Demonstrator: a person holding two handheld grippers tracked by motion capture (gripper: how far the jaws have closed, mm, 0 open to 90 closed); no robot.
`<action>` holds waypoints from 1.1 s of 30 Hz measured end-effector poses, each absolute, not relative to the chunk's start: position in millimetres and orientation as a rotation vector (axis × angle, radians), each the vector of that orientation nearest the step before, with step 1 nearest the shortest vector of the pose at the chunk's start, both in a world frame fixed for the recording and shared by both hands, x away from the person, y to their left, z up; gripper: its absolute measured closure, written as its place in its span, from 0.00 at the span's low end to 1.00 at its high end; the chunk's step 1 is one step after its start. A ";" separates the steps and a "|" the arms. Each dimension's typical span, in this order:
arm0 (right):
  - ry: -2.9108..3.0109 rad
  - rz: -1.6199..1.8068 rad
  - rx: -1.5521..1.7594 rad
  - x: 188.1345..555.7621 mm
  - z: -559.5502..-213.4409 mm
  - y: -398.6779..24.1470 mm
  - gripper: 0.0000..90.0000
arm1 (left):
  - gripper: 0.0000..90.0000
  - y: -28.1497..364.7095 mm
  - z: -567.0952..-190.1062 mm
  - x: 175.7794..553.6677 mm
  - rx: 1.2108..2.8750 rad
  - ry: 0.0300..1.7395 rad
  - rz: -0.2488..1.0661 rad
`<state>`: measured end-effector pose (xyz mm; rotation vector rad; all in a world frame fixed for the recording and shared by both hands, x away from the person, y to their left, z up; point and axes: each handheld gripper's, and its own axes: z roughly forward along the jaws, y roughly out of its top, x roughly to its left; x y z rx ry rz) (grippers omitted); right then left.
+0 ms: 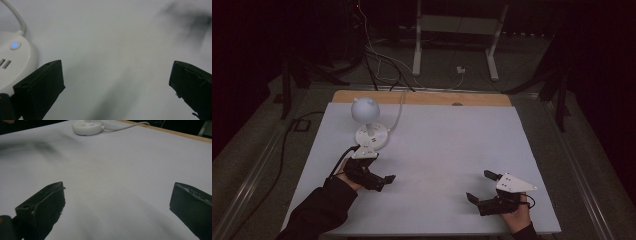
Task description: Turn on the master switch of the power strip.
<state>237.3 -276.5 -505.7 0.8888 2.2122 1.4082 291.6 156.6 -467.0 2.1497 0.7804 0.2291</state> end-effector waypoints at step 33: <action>2.227 1.410 0.888 237.7 -506.9 -275.6 0.00 | 0.00 199.5 -522.8 243.2 2.218 0.843 0.284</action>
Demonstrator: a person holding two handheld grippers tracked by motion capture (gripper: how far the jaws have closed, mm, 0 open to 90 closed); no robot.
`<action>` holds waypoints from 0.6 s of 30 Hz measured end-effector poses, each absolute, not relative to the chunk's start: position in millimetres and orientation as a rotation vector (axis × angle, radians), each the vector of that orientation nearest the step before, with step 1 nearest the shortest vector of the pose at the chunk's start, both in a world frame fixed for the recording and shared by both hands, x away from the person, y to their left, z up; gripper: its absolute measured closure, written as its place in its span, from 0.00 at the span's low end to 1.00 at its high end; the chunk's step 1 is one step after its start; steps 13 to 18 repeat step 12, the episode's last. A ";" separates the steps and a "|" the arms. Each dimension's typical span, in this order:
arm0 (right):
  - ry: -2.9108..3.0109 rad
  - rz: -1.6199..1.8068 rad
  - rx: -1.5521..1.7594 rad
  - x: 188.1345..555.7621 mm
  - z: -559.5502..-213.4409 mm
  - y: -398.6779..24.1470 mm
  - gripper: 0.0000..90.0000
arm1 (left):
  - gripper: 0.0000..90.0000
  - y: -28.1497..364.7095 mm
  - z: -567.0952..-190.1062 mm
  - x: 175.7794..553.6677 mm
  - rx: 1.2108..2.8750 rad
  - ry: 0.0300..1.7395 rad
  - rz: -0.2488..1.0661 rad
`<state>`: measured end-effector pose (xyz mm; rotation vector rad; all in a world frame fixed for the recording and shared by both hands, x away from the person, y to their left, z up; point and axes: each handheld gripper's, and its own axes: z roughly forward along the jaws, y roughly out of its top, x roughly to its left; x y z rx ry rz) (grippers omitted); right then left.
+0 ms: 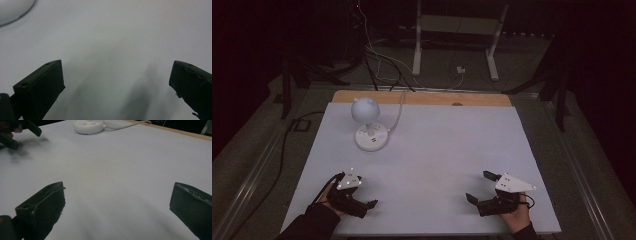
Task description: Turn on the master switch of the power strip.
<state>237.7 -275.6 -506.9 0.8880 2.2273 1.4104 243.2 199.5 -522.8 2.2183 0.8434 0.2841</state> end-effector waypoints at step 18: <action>2.236 1.403 0.878 238.0 -507.6 -275.0 0.00 | 0.00 204.8 -522.9 244.4 2.157 0.846 0.310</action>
